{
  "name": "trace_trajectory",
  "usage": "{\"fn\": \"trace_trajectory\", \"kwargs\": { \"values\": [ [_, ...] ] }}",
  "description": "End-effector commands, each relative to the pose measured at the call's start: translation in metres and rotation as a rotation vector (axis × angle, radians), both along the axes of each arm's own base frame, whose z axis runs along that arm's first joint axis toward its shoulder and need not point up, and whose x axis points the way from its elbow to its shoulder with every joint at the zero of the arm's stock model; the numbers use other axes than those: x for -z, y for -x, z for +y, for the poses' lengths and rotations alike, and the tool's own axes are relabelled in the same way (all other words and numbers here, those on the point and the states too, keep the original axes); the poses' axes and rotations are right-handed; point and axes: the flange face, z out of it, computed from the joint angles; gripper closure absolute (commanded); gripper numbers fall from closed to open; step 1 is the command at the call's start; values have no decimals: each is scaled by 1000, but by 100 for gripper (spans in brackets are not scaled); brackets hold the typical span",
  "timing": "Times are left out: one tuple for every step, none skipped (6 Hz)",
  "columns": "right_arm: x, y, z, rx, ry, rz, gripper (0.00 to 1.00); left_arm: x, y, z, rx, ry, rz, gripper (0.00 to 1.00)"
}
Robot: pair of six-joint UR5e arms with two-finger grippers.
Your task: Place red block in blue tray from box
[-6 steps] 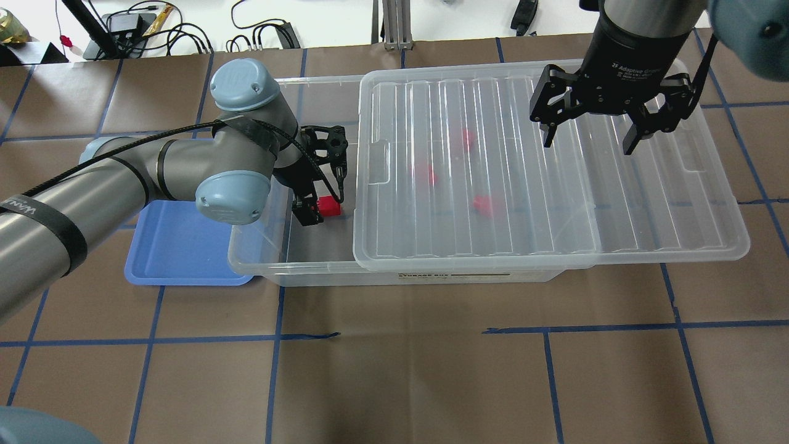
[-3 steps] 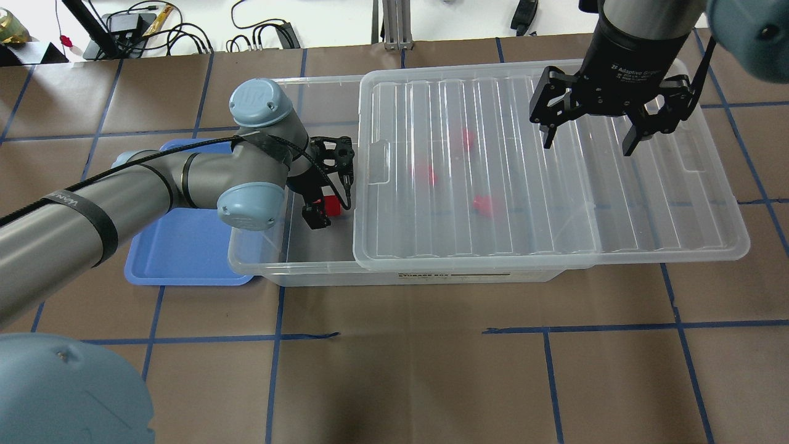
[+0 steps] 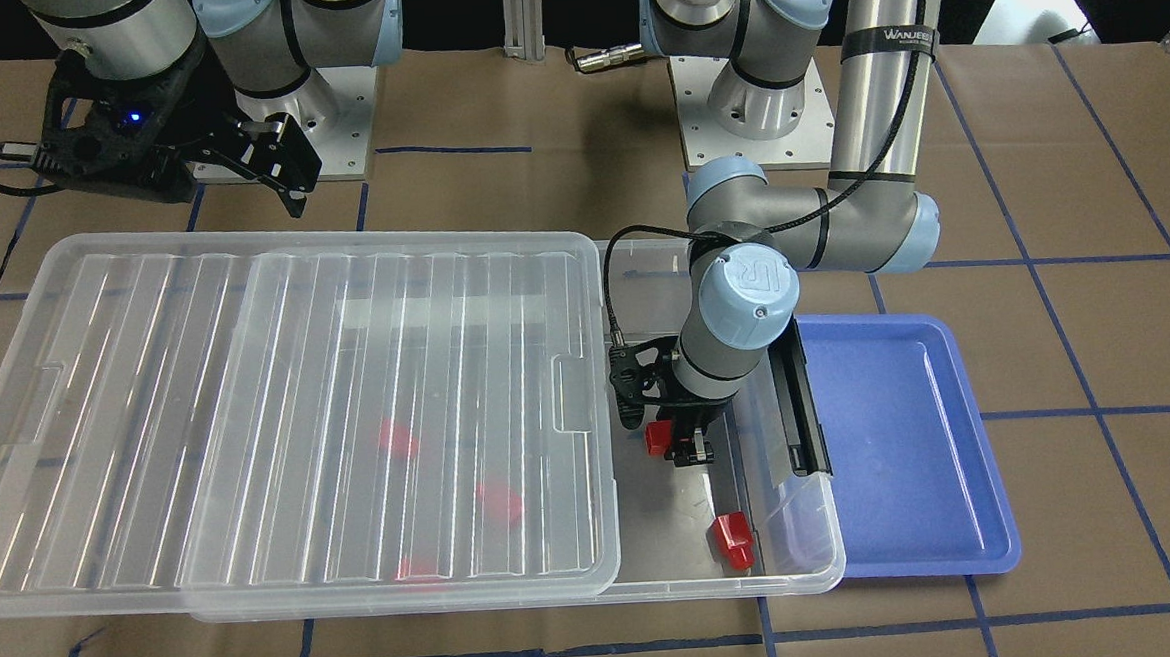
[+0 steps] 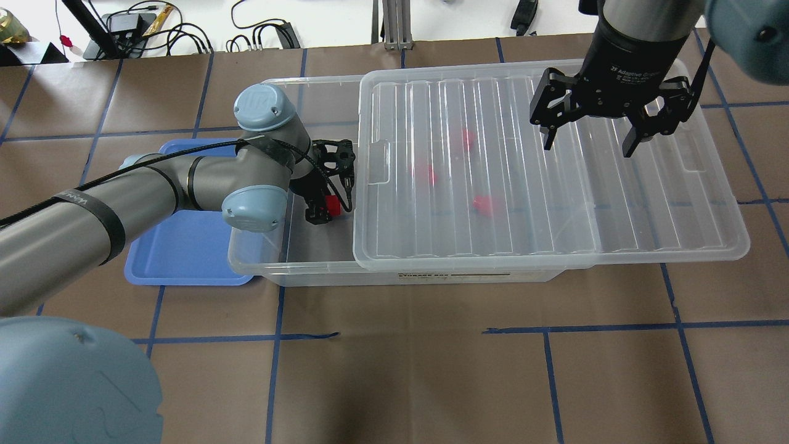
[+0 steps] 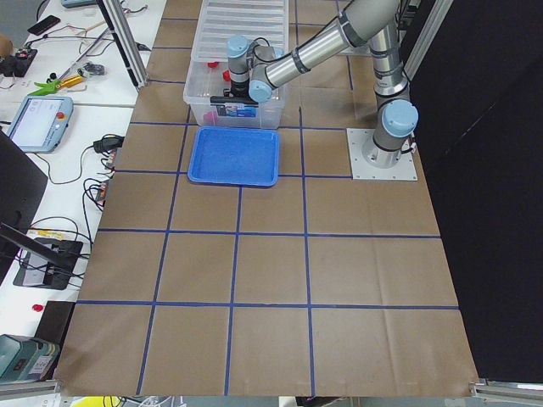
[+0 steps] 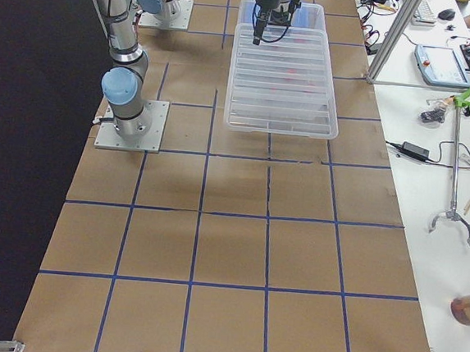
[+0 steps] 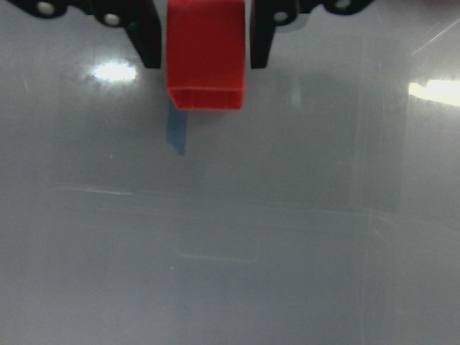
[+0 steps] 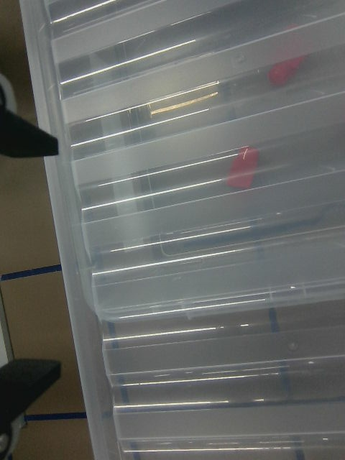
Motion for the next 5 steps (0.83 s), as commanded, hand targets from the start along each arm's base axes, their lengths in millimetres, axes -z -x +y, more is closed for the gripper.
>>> {"fn": "trace_trajectory", "kwargs": {
  "values": [
    [0, 0, 0, 0, 0, 0, 0, -31, -1, 2, -13, 34, 1, 94],
    [0, 0, 0, 0, 0, 0, 0, -74, -2, 10, -24, 13, -1, 94],
    [0, 0, 0, 0, 0, 0, 0, -136, -8, 26, -31, 3, -2, 94],
    [1, 6, -2, 3, 0, 7, 0, -178, -33, 37, -54, 3, -5, 95],
    [-3, 24, -10, -58, 25, 6, 0, -184, -83, 33, -45, 9, -29, 95]
  ]
}}
